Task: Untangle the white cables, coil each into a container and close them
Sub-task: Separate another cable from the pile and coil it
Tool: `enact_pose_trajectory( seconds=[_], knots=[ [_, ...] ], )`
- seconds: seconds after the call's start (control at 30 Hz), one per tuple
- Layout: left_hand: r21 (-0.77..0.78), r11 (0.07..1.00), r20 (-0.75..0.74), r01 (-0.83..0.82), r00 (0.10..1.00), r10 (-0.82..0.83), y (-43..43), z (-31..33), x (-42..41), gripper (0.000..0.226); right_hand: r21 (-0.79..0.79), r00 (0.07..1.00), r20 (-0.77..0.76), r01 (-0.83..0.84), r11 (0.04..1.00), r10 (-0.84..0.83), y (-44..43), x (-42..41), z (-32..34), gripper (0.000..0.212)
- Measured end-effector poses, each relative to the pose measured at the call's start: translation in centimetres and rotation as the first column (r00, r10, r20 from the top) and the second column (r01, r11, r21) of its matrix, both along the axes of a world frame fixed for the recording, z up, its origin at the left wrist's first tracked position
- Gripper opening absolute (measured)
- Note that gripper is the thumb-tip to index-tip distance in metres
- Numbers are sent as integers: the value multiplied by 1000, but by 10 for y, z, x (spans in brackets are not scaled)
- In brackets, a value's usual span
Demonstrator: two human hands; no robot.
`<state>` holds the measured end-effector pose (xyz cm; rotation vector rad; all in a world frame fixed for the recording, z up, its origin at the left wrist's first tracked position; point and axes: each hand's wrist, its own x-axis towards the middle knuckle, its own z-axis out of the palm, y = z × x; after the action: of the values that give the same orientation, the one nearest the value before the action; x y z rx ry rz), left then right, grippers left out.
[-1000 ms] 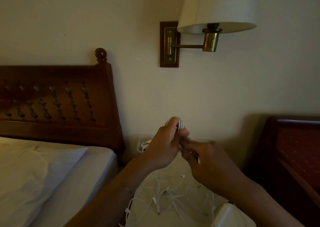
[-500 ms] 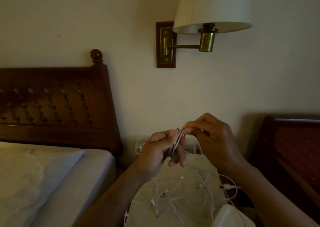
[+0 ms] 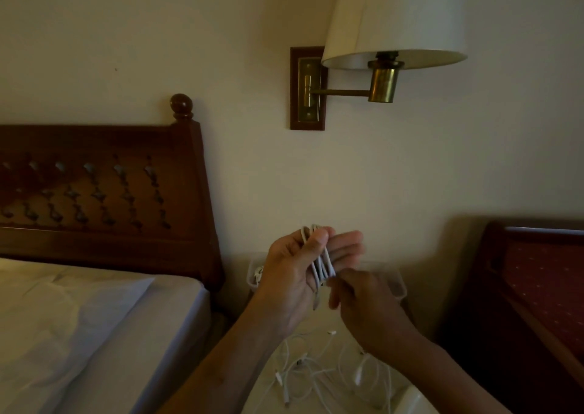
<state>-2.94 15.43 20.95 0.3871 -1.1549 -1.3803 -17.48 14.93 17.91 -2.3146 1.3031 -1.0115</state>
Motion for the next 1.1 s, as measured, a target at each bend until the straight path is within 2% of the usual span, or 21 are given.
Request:
enact_pose_trajectory(
  seconds=[0.07, 0.17, 0.27, 0.33, 0.4, 0.47, 0.57, 0.63, 0.7, 0.83, 0.97, 1.1],
  knots=[
    [-56, 989, 111, -134, 984, 140, -8, 2, 2, 25, 37, 992, -125, -16, 999, 20, 9, 3, 1, 25],
    [-185, 961, 392, -204, 882, 263, -16, 1, 6, 22, -68, 968, -245, 31, 997, -47, 20, -1, 11, 24],
    [-308, 936, 652, -173, 678, 340, -18, -2, 11, 22, -136, 959, -278, 12, 991, -50, 25, -11, 26, 24],
    [-335, 937, 724, -100, 609, 324, -17, -2, 18, 24, -196, 951, -297, 25, 980, -84, 22, -19, 35, 20],
    [-311, 950, 766, -29, 584, 269, -14, -3, 22, 28, -307, 957, -264, 39, 951, -124, 17, -29, 45, 13],
    [-258, 966, 765, -7, 609, 209, -11, -7, 24, 34, -393, 980, -177, 11, 920, -87, 11, -38, 54, 11],
    [-94, 990, 657, 108, 754, -19, -8, -10, 23, 51, -466, 993, -120, -47, 884, -10, 1, -41, 57, 10],
    [-8, 975, 563, 224, 806, -180, -5, -7, 22, 48, -373, 995, 58, -52, 926, 79, -7, -39, 53, 12],
    [-4, 950, 490, 312, 829, -270, -4, -3, 22, 39, -227, 947, 264, -122, 966, 182, -10, -35, 48, 18],
    [20, 945, 436, 328, 847, -303, -2, 5, 21, 32, -27, 849, 456, -286, 958, 266, -4, -32, 33, 26],
    [86, 946, 418, 311, 851, -318, -2, 10, 26, 34, 20, 856, 431, -326, 945, 286, -3, -30, 21, 29],
    [163, 924, 375, 346, 844, -382, -3, 11, 26, 39, -117, 853, 399, -315, 942, 335, 1, -22, 17, 25]
  ],
)
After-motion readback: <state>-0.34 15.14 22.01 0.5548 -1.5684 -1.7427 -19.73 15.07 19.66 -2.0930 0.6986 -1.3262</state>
